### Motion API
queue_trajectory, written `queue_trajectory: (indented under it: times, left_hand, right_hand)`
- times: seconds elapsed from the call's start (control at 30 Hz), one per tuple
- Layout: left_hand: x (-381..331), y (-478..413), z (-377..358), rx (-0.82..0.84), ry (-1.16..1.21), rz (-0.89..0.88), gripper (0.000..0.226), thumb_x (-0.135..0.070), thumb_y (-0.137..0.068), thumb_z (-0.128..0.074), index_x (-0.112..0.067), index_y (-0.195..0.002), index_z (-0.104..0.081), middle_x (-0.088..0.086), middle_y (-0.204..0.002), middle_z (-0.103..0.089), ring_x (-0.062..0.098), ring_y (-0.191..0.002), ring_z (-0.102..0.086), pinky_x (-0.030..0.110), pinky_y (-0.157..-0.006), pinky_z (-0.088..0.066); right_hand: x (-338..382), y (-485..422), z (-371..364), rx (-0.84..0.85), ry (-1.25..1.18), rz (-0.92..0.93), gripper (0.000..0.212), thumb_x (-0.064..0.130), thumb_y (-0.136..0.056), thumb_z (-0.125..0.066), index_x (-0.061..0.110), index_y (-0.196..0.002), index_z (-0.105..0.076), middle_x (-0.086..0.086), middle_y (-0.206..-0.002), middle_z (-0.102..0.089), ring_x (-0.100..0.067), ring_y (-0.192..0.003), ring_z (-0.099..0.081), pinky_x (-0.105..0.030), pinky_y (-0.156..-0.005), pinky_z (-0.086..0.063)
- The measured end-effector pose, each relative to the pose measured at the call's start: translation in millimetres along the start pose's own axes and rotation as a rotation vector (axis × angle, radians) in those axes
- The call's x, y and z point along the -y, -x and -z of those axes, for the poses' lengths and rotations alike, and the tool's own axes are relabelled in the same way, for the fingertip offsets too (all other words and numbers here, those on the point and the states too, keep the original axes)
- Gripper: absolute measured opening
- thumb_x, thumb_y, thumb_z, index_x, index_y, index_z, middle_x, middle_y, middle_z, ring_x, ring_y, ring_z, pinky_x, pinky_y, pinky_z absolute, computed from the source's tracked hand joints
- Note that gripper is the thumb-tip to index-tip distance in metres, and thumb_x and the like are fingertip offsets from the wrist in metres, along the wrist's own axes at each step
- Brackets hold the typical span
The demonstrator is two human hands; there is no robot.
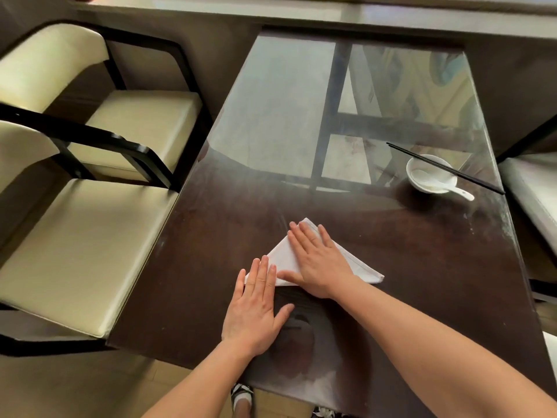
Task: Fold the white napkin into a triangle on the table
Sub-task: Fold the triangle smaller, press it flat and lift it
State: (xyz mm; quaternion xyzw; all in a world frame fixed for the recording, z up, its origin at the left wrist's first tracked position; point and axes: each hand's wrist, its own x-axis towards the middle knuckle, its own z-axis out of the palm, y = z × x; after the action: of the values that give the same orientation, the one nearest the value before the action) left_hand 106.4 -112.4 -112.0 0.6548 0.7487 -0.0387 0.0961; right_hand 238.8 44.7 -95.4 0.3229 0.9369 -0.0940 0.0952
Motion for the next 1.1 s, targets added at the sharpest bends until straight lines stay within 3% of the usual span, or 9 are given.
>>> queue_trajectory:
  times: [0.27,0.47,0.57,0.77,0.93,1.1]
  left_hand:
    - [0,0,1,0.034,-0.018,0.007,0.084,-0.067,-0.097,-0.016,-0.007,-0.155,-0.013,0.012,-0.165,-0.005,0.026,-0.153,-0.001,0.050,-0.119,-0.009]
    - [1,0,3,0.043,-0.024,0.013,0.084,-0.070,-0.097,-0.012,-0.011,-0.156,-0.003,0.009,-0.165,0.007,0.024,-0.152,0.009,0.050,-0.120,-0.004]
    - [0,1,2,0.034,-0.028,0.016,0.084,-0.068,-0.097,-0.015,-0.010,-0.156,-0.006,0.010,-0.165,0.004,0.025,-0.152,0.007,0.050,-0.120,-0.007]
    - [1,1,1,0.055,-0.026,0.010,0.085,-0.071,-0.094,-0.004,-0.013,-0.155,0.009,0.006,-0.164,0.018,0.022,-0.150,0.019,0.049,-0.121,-0.001]
    - [0,1,5,0.059,-0.011,0.010,0.084,-0.071,-0.094,-0.004,-0.014,-0.155,0.011,0.005,-0.164,0.018,0.022,-0.150,0.019,0.048,-0.121,0.001]
    - [-9,-8,13,0.000,-0.006,-0.052,0.084,-0.064,-0.096,-0.025,-0.011,-0.157,-0.002,0.009,-0.166,0.005,0.025,-0.152,0.009,0.050,-0.120,-0.004]
  right_hand:
    - [-12,-12,-1,-0.020,-0.035,-0.183,0.106,0.085,-0.080,0.002,0.014,-0.158,0.002,0.000,-0.167,0.014,-0.016,-0.153,0.014,-0.048,-0.124,0.004]
    - [-4,-1,-2,-0.089,-0.029,-0.164,0.101,0.083,-0.083,0.003,0.014,-0.157,0.004,-0.001,-0.166,0.013,-0.018,-0.152,0.016,-0.050,-0.124,0.005]
    - [0,18,-13,-0.092,-0.040,-0.171,0.101,0.083,-0.085,-0.001,0.012,-0.157,0.006,-0.002,-0.165,0.016,-0.018,-0.152,0.017,-0.049,-0.124,0.006]
    - [-50,64,-22,-0.080,-0.009,-0.378,0.103,0.082,-0.084,0.003,0.011,-0.158,-0.004,-0.004,-0.167,0.006,-0.019,-0.154,0.009,-0.049,-0.124,0.001]
    - [-70,79,-23,-0.044,-0.016,-0.445,0.102,0.081,-0.084,0.009,0.012,-0.159,-0.002,-0.001,-0.166,0.012,-0.018,-0.153,0.014,-0.050,-0.124,0.001]
    - [-69,79,-21,-0.051,-0.036,-0.451,0.101,0.081,-0.085,0.006,0.012,-0.159,-0.002,-0.002,-0.167,0.011,-0.018,-0.153,0.014,-0.050,-0.124,0.003]
